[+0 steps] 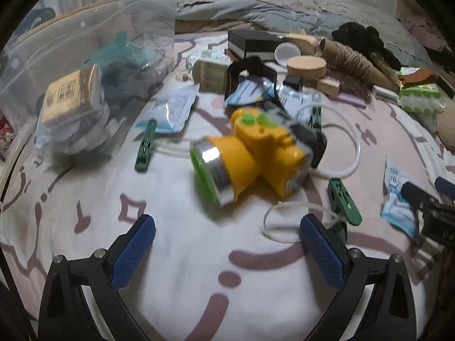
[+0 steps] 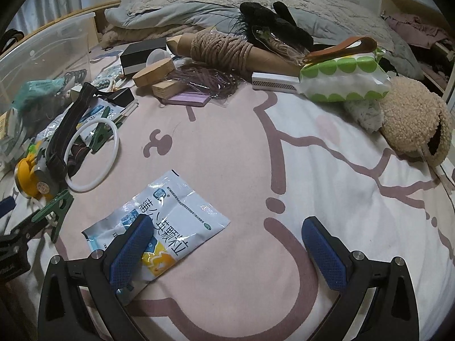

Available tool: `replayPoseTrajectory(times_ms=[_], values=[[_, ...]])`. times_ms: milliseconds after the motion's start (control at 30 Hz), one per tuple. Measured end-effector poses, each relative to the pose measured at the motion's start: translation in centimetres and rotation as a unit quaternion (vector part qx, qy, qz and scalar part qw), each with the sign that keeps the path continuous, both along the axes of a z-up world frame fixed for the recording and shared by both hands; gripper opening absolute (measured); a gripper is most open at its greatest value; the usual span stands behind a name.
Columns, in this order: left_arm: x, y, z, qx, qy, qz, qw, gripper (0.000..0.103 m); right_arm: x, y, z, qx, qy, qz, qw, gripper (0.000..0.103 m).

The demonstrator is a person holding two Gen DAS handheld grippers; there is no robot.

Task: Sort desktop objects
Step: 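Move the right tool over the white-and-blue medicine sachet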

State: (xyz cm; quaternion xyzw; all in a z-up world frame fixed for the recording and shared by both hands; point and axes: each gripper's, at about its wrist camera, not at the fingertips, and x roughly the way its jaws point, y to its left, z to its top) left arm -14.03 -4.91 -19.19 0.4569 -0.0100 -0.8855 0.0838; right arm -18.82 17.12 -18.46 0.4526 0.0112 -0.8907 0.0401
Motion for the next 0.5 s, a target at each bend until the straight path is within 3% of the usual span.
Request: replayPoseTrajectory(times_ms=[333, 500], values=[[2.8, 1.0, -0.2, -0.016, -0.008, 0.007, 0.9998, 0.103, 0.0, 0.1, -0.1, -0.006, 0.000, 0.001, 1.000, 0.103], [4.3, 1.3, 0.6, 0.014, 0.003, 0.006, 0.9999, 0.103, 0.0, 0.1, -0.1, -0.007, 0.000, 0.001, 1.000, 0.103]])
